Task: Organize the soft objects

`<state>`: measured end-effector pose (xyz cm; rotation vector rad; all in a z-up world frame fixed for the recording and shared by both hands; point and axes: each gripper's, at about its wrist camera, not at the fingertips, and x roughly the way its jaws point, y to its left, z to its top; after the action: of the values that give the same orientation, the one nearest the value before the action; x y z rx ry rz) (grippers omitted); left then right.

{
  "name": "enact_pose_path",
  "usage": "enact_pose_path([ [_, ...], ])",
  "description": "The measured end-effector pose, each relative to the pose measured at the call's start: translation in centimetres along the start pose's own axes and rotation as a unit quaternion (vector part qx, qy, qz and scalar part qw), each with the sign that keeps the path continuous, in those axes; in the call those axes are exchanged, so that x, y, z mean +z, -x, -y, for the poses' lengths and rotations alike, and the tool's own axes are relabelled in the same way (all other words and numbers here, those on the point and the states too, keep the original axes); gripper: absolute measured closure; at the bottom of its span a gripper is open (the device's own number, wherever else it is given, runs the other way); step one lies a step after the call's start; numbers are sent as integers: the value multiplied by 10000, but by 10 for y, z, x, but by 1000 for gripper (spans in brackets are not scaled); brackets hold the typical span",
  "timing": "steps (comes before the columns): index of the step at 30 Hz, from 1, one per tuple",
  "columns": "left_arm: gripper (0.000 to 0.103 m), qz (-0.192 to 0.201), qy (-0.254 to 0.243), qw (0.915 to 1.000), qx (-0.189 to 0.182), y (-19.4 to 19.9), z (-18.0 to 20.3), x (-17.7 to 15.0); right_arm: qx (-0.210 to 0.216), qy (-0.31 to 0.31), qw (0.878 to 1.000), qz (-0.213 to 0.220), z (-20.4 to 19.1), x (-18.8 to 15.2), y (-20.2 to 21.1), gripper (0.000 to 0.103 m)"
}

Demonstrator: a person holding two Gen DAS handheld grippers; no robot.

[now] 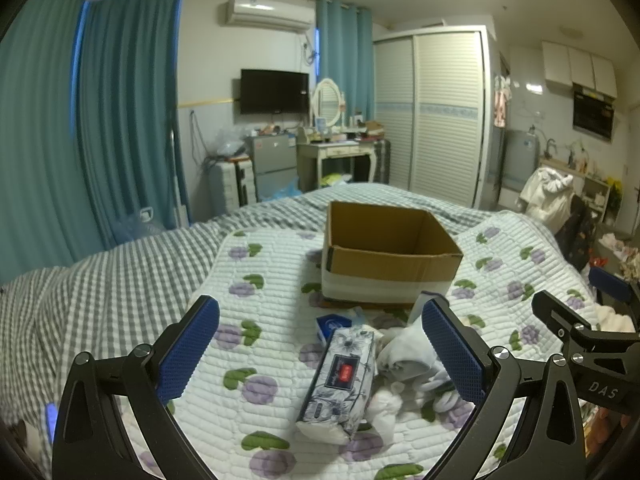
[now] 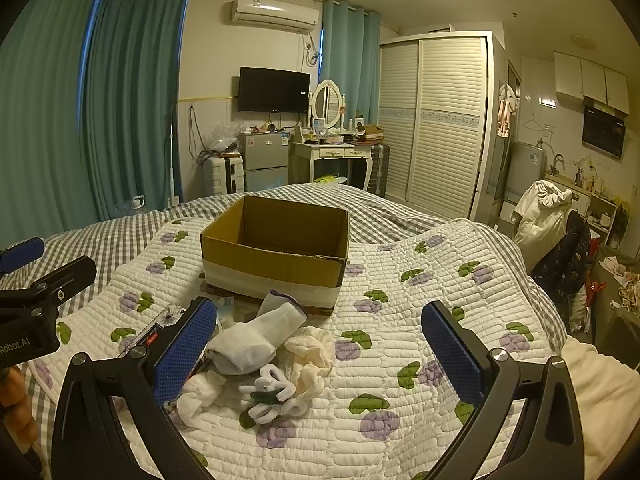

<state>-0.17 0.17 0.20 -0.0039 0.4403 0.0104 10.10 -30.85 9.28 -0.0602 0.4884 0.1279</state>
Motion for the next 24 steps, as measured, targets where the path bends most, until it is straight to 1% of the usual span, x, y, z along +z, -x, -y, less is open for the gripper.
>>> enact_pose_path([
  [24, 0, 5, 10, 10000, -9, 0, -1, 0, -5, 8, 10000, -15, -1, 0, -1, 0],
])
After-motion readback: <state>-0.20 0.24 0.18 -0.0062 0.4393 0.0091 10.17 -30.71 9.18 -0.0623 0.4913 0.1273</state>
